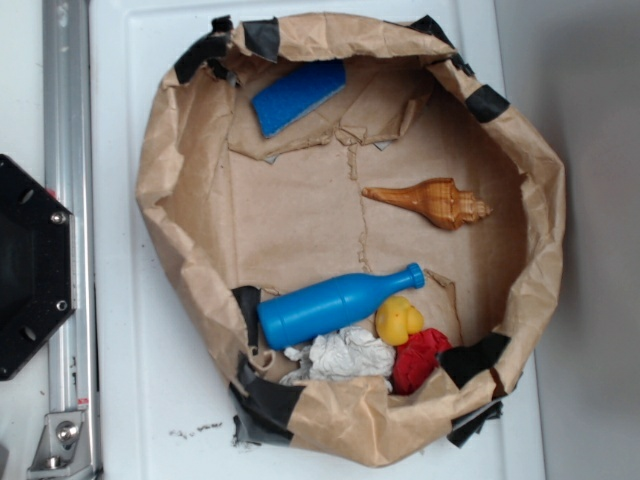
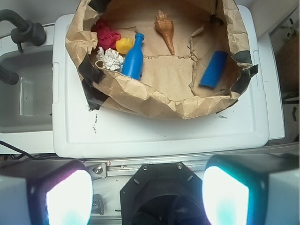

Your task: Grab the blue sponge.

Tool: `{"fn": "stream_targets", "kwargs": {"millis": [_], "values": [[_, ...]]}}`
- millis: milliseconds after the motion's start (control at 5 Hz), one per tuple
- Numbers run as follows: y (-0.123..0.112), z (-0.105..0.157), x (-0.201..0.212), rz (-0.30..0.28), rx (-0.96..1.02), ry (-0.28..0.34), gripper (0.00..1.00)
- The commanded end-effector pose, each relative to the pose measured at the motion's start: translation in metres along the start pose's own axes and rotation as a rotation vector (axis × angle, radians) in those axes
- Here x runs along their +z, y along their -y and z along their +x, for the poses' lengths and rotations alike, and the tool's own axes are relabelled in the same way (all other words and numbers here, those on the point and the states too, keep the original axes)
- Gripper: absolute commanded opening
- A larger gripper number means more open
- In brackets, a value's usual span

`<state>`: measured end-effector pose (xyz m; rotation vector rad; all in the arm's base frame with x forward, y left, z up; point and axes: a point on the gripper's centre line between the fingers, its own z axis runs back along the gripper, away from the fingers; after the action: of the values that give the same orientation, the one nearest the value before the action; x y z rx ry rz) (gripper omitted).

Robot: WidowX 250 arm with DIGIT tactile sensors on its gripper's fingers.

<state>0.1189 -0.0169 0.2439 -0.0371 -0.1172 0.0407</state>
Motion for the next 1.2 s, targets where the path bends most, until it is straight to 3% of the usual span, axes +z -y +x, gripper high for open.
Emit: {"fn": "stream_targets", "kwargs": {"millis": [0, 200, 400, 600, 800, 1000], "values": [[0.000, 0.000, 0.000, 0.000, 0.000, 0.000, 1.00], [-0.034, 0.046, -0.045, 0.150, 0.202, 0.037, 1.00], [-0.053, 0.087, -0.084, 0.204, 0.282, -0.016, 1.00], [-0.053, 0.117, -0.128, 0.215, 0.391, -0.029, 1.00], [-0.057, 0.117, -0.173, 0.221, 0.395, -0.065, 1.00], [-0.063, 0.101, -0.193, 0.251, 0.420, -0.087, 1.00]]}}
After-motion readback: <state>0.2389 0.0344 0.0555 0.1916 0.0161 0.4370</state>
